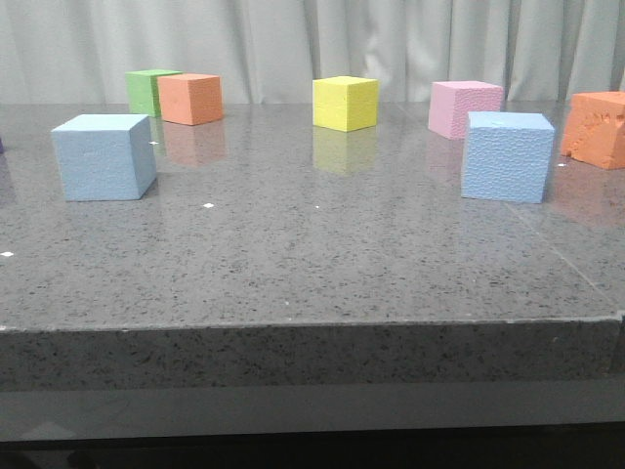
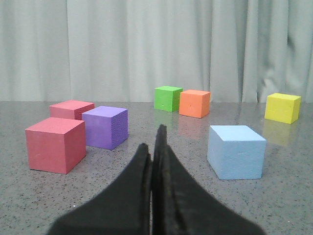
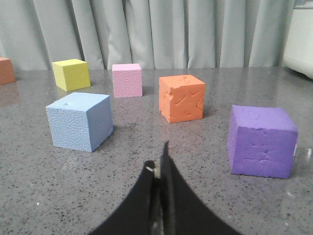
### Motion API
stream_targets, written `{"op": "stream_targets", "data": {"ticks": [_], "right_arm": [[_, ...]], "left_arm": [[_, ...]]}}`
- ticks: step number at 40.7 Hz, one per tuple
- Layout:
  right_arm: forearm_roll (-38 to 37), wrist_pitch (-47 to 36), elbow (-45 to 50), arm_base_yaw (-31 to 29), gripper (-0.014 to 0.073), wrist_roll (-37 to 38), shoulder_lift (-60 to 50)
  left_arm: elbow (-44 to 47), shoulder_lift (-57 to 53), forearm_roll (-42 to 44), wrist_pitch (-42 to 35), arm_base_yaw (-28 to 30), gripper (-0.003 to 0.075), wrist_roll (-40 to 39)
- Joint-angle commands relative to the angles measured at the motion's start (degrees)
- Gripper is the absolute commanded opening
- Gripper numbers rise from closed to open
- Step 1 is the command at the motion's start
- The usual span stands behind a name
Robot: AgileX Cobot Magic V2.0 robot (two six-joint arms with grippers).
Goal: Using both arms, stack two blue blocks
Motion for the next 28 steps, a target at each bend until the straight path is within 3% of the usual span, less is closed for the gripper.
{"op": "stream_targets", "data": {"ticks": [1,28], "right_arm": [[-0.6,-4.5,-0.4,-0.3,-0.0068,-0.4,-1.0],[-0.6,-6.2,-0.4,-0.3,-0.0069,-0.4,-1.0]], "left_arm": [[0.1,-1.0,0.0,-4.7,-0.4,-0.0020,-0.4],[0.1,-1.0,0.0,-5.1,-0.4,-0.0020,-0.4]]}}
